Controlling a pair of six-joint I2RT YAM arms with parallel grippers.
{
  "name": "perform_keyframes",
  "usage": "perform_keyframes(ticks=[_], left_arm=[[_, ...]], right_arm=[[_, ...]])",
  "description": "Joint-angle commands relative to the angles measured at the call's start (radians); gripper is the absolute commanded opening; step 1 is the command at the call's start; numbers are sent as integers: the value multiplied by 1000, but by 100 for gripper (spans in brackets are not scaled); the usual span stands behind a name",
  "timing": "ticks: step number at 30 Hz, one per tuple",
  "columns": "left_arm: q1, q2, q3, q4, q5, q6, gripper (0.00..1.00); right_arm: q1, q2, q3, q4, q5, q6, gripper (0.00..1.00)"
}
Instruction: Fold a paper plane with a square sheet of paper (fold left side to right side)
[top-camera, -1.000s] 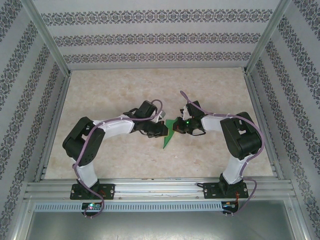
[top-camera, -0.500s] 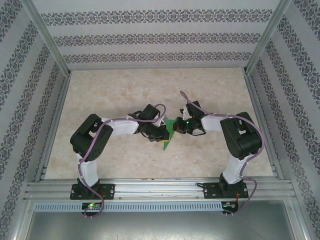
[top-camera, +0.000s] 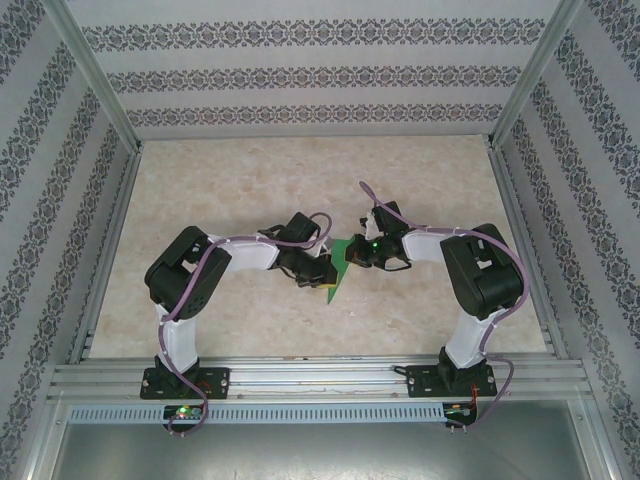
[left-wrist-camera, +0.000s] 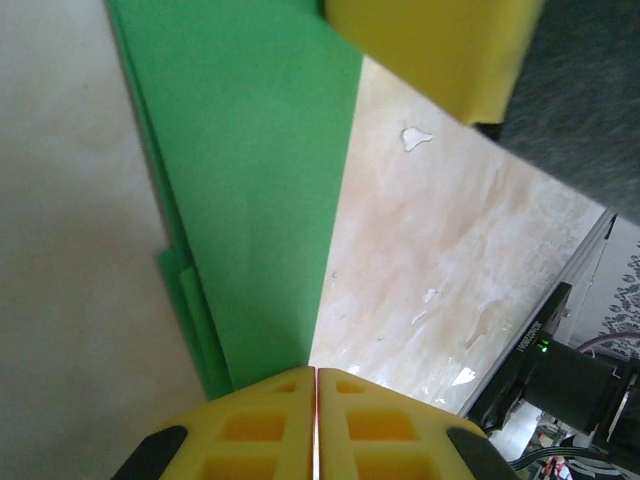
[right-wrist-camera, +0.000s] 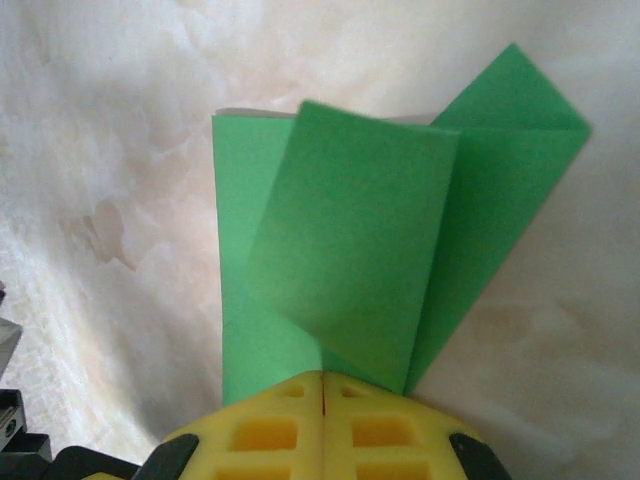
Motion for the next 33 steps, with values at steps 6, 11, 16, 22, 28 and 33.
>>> perform_keyframes(ticks=[6,11,16,22,28,33], left_arm=[[-13,32,-34,-16,-33,1,10],[-20,35,-51,-40,-78,10,7],[-34,41,-66,-53,-134,7,5],[-44,53,-68,-62,-172,6,3],[-49,55,-58,-105,-213,22,2],[-56,60,-46,-153,-244,41,1]], right_arm=[[14,38,-9,-139,69,-32,0],[11,-14,29,-119,37,-43,0],[-1,-94,41,-71,4,-39,0],[-7,-171,-18,-47,-2,-39,0],[41,-168,-105,72,-26,3,0],[63,-121,-121,124,-24,11,0]])
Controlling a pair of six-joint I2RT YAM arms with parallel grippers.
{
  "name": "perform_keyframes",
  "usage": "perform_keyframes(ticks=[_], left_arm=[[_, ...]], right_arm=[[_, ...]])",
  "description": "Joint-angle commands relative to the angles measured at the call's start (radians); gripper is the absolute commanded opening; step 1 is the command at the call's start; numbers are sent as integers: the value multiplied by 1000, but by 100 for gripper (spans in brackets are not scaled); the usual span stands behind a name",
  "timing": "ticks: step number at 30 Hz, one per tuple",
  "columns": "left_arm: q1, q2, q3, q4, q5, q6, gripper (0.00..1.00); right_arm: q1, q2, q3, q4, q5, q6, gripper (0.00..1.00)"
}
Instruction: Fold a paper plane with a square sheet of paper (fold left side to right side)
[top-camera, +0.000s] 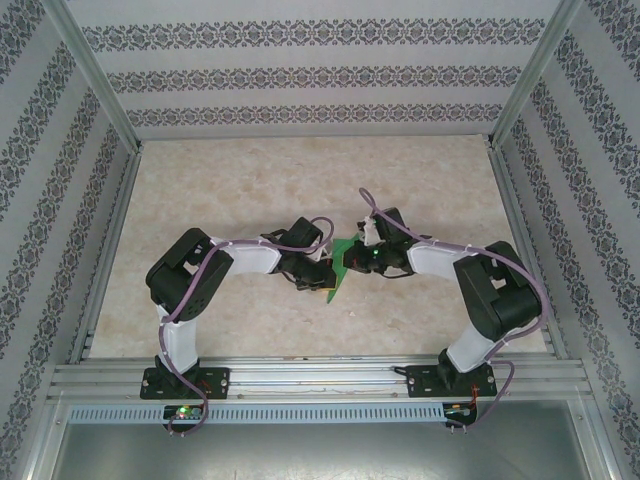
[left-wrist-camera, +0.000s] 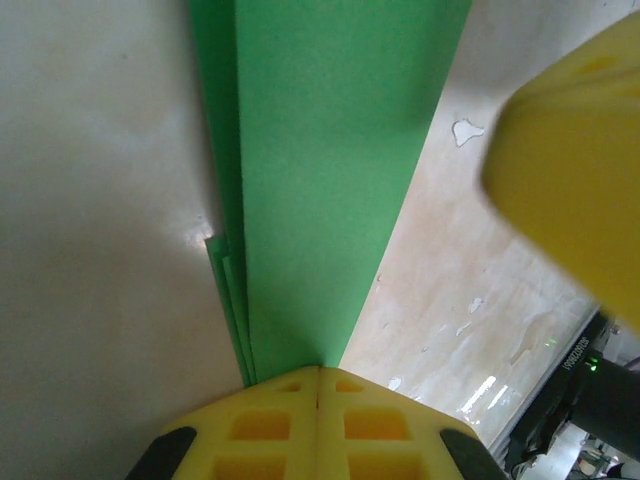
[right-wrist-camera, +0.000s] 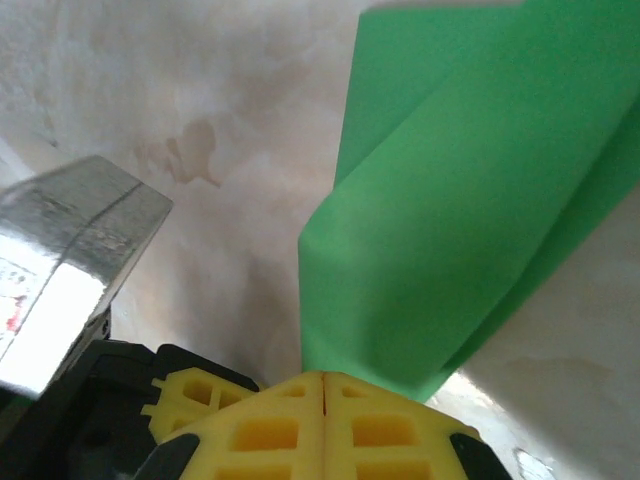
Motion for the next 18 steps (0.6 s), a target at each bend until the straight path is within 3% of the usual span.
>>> perform_keyframes(ticks=[1,18], left_arm=[[-24,63,-26,-156,-152,30,1],[-26,76,-6,-219,-169,50,1]], right_arm=[[9,32,-15,71,-11,9,0],[-12,120,29,-5,61,-75,0]])
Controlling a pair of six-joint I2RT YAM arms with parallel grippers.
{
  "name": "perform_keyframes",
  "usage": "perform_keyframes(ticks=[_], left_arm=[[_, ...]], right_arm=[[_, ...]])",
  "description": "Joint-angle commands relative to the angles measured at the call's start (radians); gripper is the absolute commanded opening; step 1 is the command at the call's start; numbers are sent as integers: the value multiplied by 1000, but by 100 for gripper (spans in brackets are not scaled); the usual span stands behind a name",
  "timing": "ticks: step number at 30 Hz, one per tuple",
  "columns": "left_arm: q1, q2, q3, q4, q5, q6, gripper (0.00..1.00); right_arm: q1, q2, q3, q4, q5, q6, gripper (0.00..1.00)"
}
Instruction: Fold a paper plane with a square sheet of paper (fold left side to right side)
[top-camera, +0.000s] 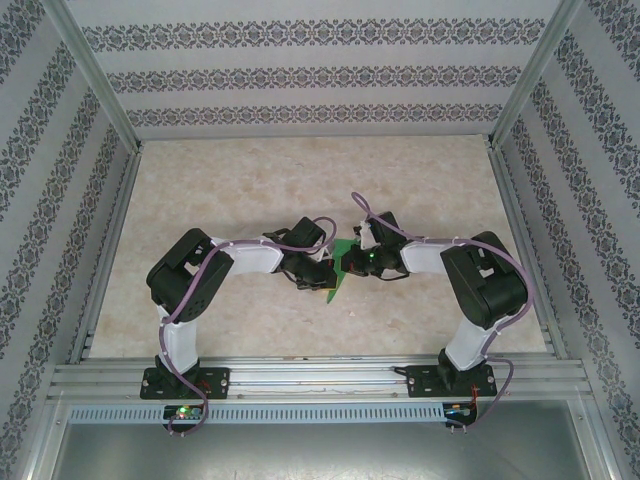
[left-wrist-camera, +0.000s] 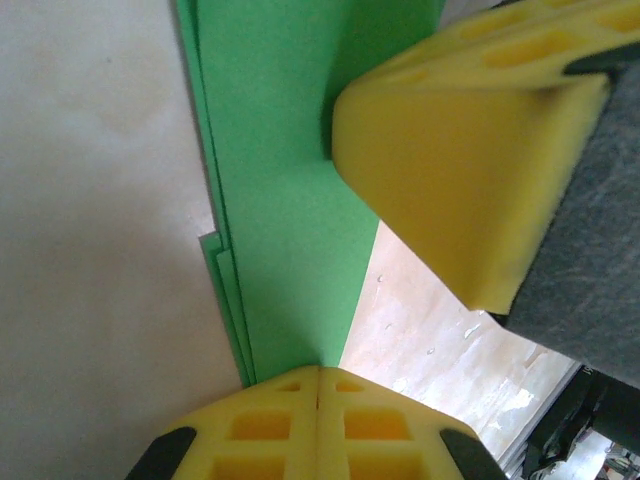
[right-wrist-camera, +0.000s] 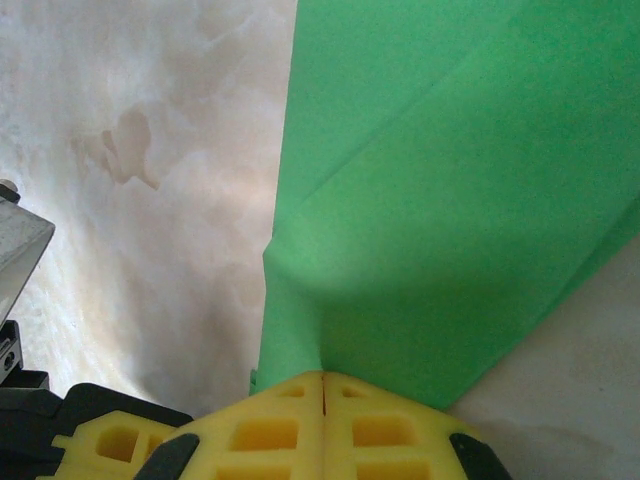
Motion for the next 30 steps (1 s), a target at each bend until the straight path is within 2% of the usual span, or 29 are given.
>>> perform_keyframes(ticks=[1,30], left_arm=[[-13,76,-32,-176,-135,30,1],[-13,93,-17,-199,-131,43,1]], right_arm=[[-20,37,23,-46,49,-50,0],[-165,102,145,-111,34,-118,0]])
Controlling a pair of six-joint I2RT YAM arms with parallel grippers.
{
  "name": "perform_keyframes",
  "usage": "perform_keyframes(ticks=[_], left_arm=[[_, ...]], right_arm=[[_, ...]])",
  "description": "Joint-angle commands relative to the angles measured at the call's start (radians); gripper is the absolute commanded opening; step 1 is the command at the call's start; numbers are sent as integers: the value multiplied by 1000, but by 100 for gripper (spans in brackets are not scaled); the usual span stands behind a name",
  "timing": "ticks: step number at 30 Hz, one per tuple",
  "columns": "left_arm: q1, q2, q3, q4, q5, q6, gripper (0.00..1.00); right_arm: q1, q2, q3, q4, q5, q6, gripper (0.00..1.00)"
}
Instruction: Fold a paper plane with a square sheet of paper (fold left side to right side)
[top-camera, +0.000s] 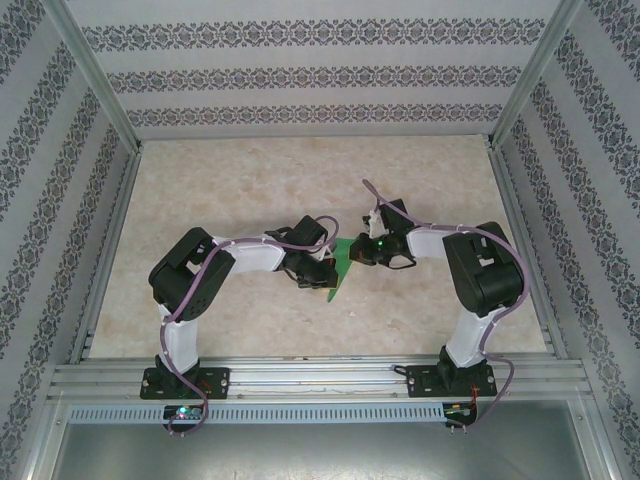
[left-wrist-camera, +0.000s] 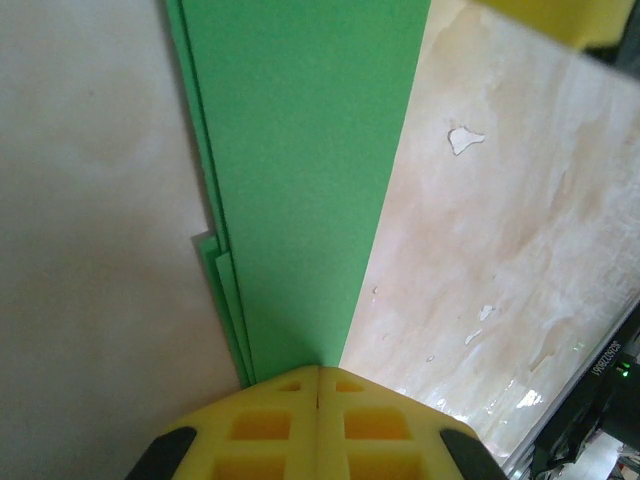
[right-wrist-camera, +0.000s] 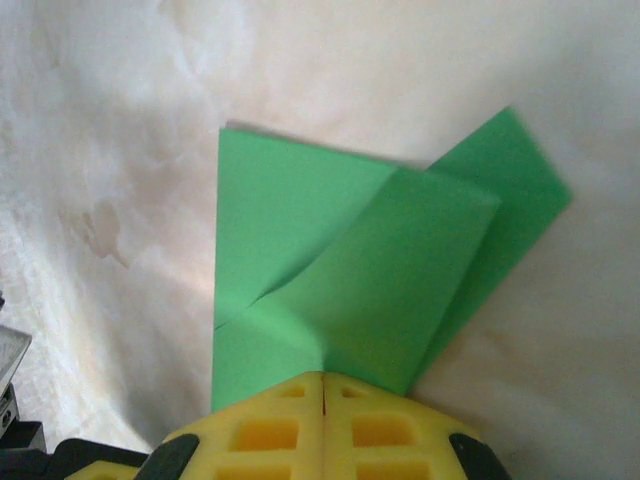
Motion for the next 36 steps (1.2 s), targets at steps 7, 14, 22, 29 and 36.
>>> perform_keyframes(ticks=[7,14,22,29,36], left_arm=[[-13,80,-44,-172,-127,19,1],[-13,80,-44,-173,-126,19,1],[-13,82,-43,-175,-126,18,0],[-13,82,-42,-175,-126,17,0],[-12,82,-42,-172,-126,17,0]], right_arm=[[-74,52,70,-38,89,-64,0],[-109,76,112,-80,103,-90,0],[-145,114,154,-92,100,-99,0],[-162,120,186,-102,95,-94,0],[-182,116,227,-120,83,-89,0]])
